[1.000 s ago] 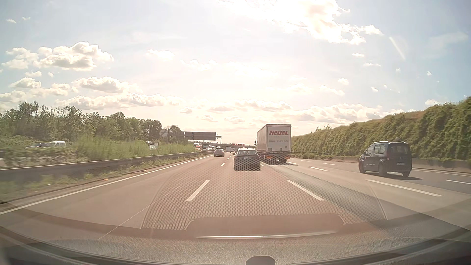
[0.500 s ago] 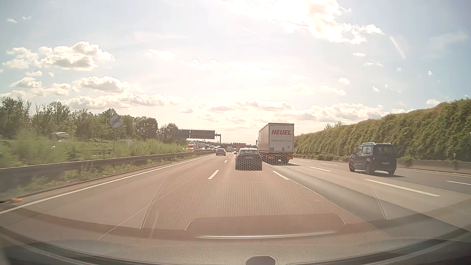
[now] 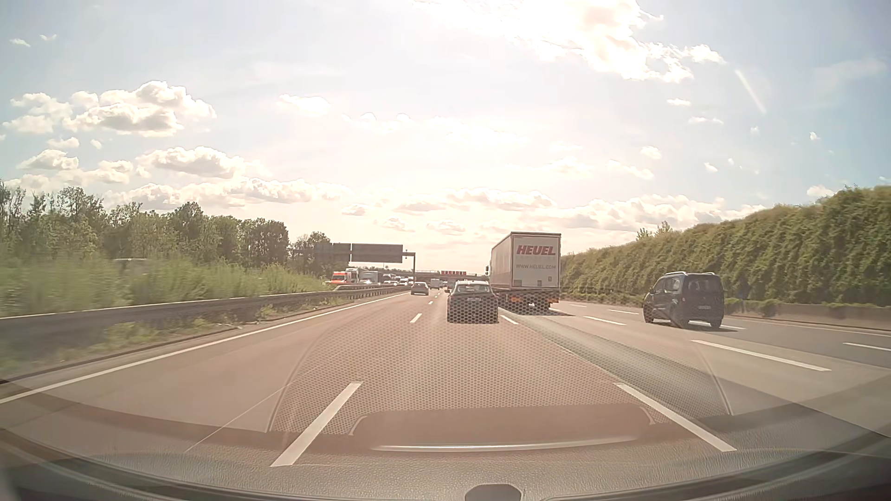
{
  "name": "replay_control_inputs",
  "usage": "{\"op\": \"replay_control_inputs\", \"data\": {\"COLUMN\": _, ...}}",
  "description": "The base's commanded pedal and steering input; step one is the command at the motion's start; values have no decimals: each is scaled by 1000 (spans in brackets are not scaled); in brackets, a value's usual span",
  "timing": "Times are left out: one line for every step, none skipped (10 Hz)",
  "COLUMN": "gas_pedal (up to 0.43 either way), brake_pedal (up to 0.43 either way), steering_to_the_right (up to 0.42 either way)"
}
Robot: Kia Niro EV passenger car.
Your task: Follow the waypoints while adhering to traffic rules and regulations
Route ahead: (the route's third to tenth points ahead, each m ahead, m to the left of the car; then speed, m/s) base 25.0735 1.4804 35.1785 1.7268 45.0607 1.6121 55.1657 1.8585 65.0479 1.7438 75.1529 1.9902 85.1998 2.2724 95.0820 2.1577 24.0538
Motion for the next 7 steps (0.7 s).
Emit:
{"op": "replay_control_inputs", "data": {"gas_pedal": 150, "brake_pedal": 0, "steering_to_the_right": 1}}
{"op": "replay_control_inputs", "data": {"gas_pedal": 150, "brake_pedal": 0, "steering_to_the_right": 2}}
{"op": "replay_control_inputs", "data": {"gas_pedal": 157, "brake_pedal": 0, "steering_to_the_right": 2}}
{"op": "replay_control_inputs", "data": {"gas_pedal": 157, "brake_pedal": 0, "steering_to_the_right": 2}}
{"op": "replay_control_inputs", "data": {"gas_pedal": 169, "brake_pedal": 0, "steering_to_the_right": 4}}
{"op": "replay_control_inputs", "data": {"gas_pedal": 177, "brake_pedal": 0, "steering_to_the_right": 4}}
{"op": "replay_control_inputs", "data": {"gas_pedal": 177, "brake_pedal": 0, "steering_to_the_right": 4}}
